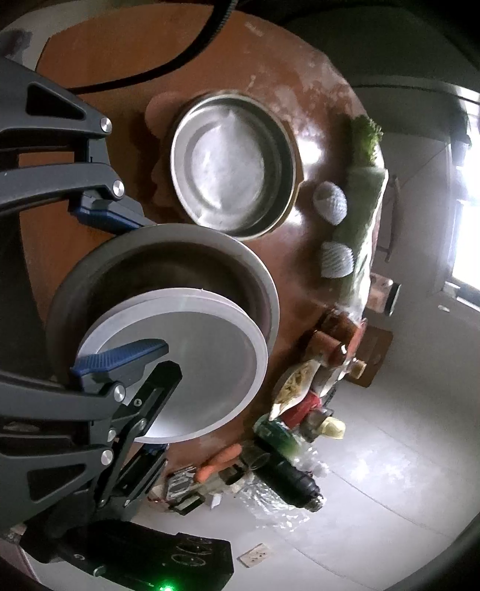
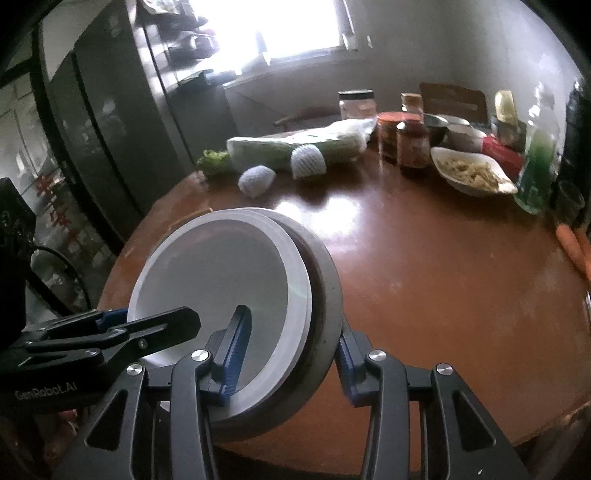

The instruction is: Organize plates and bowls

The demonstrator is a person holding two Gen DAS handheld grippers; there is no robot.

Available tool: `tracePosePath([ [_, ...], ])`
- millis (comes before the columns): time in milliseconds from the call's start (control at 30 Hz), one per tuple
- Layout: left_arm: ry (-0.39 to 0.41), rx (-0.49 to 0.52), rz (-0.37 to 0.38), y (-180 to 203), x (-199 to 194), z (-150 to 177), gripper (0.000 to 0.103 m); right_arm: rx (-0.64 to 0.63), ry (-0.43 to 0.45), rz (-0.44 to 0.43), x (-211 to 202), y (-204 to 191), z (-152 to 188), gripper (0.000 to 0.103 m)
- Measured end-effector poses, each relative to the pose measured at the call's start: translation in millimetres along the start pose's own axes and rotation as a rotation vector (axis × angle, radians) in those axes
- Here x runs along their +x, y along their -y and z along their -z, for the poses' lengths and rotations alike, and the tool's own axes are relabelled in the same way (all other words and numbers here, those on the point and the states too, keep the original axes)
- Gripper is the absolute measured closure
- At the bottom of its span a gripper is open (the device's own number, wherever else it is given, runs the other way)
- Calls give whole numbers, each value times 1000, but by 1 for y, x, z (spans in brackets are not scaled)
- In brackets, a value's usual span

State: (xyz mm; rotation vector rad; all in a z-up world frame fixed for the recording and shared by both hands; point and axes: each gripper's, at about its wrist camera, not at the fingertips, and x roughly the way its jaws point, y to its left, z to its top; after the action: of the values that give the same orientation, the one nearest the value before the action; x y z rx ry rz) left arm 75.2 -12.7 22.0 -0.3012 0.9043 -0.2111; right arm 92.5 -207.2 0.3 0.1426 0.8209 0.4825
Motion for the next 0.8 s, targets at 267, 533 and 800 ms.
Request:
tracePosePath([
  [267, 43, -18, -15, -27, -14, -13, 50, -49, 20, -18, 9, -29, -21, 59],
  [533, 62, -42, -32, -64, -17, -26, 50, -85, 15, -31, 36, -60, -39, 59],
  [800, 56, -59, -52, -95, -8, -39, 50, -92, -5, -44, 68, -81, -51, 60],
])
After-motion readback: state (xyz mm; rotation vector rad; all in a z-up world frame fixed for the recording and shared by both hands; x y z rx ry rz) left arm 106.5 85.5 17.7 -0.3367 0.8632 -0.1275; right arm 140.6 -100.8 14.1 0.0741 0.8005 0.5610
